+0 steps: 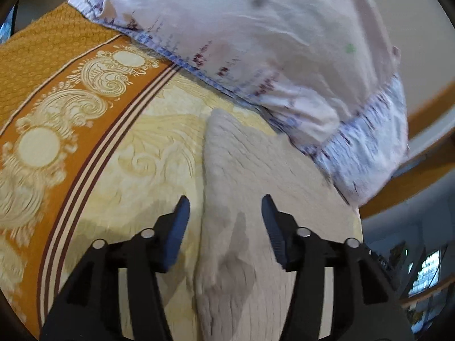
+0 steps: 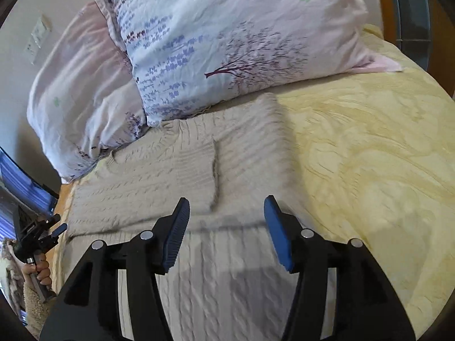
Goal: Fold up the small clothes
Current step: 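Lift the hem with both grippers and fold it toward the collar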
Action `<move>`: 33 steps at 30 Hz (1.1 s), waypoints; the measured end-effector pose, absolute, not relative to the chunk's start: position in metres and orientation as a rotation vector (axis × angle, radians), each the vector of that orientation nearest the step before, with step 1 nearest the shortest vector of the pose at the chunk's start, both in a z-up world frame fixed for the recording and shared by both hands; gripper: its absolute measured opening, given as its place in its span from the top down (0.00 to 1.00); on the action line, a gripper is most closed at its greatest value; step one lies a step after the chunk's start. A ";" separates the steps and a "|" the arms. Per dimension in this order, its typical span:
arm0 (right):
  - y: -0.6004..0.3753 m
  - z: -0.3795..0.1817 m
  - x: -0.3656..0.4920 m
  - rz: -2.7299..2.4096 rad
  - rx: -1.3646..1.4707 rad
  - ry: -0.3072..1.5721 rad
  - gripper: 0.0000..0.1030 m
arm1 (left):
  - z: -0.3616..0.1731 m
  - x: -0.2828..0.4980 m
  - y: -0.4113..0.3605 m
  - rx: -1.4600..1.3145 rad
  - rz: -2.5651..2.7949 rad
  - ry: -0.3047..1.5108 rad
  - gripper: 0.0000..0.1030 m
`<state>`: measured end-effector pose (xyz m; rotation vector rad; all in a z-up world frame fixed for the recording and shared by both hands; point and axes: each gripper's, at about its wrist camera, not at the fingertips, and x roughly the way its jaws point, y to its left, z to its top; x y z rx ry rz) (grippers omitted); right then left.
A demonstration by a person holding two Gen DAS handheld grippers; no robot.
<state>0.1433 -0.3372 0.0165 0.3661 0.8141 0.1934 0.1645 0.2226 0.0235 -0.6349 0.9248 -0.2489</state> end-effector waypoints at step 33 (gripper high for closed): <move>-0.383 -0.042 -0.019 0.630 0.606 0.947 0.69 | -0.011 -0.036 0.176 -0.682 -0.708 0.909 0.49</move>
